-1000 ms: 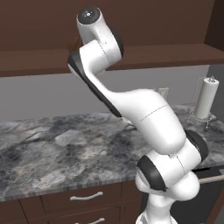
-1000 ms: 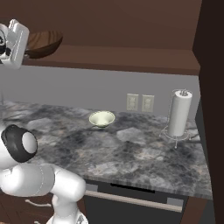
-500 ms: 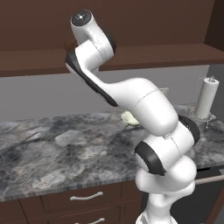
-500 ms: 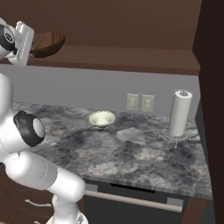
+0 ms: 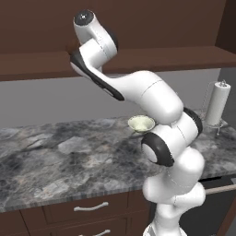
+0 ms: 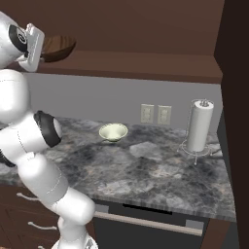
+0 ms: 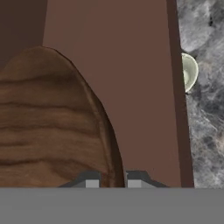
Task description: Pick up the bowls on the counter and stack them on top of one another in the open cabinet. Place the smaller bowl on top of the larger bowl.
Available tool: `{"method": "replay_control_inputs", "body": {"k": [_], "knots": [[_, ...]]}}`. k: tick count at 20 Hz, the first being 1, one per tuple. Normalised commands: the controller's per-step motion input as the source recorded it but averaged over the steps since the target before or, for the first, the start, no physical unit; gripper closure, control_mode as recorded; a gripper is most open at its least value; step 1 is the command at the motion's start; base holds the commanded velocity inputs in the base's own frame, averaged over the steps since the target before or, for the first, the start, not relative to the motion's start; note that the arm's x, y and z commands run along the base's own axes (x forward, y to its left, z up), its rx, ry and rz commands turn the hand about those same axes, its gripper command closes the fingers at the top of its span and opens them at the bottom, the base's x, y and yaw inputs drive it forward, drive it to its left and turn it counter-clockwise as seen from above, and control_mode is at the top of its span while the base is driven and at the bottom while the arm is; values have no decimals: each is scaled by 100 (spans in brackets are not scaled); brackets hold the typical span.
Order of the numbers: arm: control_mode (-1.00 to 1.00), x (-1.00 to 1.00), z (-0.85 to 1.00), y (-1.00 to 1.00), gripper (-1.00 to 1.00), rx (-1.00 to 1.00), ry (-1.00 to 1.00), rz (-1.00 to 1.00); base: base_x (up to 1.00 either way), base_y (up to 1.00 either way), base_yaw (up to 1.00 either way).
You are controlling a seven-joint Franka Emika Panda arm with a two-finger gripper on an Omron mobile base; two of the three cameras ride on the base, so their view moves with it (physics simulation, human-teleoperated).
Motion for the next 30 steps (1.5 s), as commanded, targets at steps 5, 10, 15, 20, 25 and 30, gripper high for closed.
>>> {"method": "replay_control_inputs", "body": {"k": [5, 10, 15, 20, 25, 30], "knots": [[-100, 40, -13, 16, 100, 0, 4, -2, 0, 0, 0], [-100, 33, -25, 17, 100, 0, 6, -2, 0, 0, 0], [-100, 11, -28, 19, -100, -2, 11, -2, 0, 0, 0], [-100, 5, -15, 8, -100, 0, 2, -3, 0, 0, 0], [-100, 4, 4, 13, -100, 1, -4, -2, 0, 0, 0], [-100, 0, 3, 13, -100, 1, -11, 0, 0, 0, 0]]}}
